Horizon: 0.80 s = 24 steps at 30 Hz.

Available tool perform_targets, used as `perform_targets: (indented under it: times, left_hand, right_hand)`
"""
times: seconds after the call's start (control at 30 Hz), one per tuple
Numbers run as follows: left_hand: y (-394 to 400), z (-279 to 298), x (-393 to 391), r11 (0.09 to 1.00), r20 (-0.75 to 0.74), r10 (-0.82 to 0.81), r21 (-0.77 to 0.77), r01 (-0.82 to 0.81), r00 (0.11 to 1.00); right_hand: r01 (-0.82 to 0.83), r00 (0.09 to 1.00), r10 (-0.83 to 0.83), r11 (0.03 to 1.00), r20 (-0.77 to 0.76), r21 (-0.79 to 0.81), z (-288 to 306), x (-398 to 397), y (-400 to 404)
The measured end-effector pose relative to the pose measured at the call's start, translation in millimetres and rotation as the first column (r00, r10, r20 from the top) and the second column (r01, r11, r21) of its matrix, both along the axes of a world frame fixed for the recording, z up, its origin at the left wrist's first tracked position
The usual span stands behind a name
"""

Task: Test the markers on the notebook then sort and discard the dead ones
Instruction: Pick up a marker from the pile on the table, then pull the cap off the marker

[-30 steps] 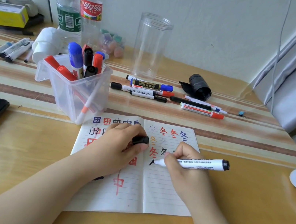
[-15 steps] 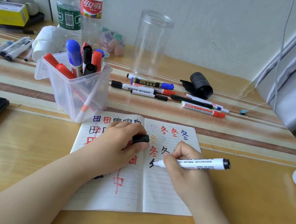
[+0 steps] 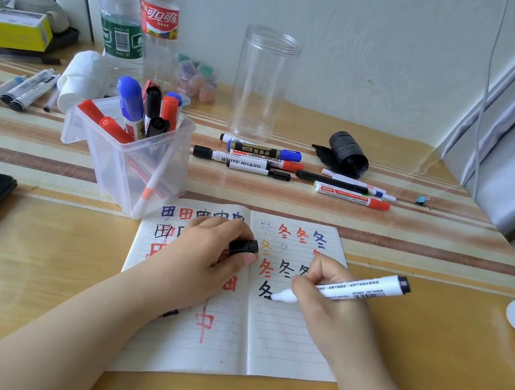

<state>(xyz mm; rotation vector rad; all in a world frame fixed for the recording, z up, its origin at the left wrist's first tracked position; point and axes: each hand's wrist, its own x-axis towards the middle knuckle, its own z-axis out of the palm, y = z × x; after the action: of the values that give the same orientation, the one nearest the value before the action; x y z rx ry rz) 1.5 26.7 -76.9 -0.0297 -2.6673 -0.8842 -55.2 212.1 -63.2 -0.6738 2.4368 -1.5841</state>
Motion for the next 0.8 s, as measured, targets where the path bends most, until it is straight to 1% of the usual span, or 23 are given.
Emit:
perform_targets:
  times: [0.23,0.3,0.37,0.43,0.5,0.63,0.8]
  left_hand:
    - [0,-1,1,1.000,-0.004,-0.001,-0.006,0.001,1.000]
    - [0,0,3,1.000,-0.009,-0.022,-0.020,0.022,1.000]
    - [1,3,7,0.998,-0.027,-0.062,-0.018,0.061,0.998]
    - [2,10,11,0.997,-0.039,-0.067,0.046,0.068,0.997]
    - [3,20,14,0.992,-0.062,-0.061,0.110,0.068,0.996]
    - [8,41,20,0.980,-0.090,-0.127,0.141,0.139,0.988]
    - [21,57,27,0.978,-0.107,-0.185,0.079,0.194,0.977]
  right_hand:
    - [-0.008,1.000,0.009,1.000,-0.020,0.029,0,1,0]
    - [0.019,1.000,-0.020,0.999,-0.011,-0.037,0,1,1]
    - [0.050,0.999,-0.051,0.987,-0.003,-0.153,4,2,3]
    - [0.046,0.999,-0.048,0.966,-0.001,-0.253,13,2,3]
    - [0.002,1.000,-0.004,0.952,-0.008,-0.306,25,3,3]
    - [-0.074,0.996,0.055,0.948,-0.067,-0.309,48,7,3]
    - [-0.103,0.993,0.079,0.944,-0.089,-0.315,61,11,5]
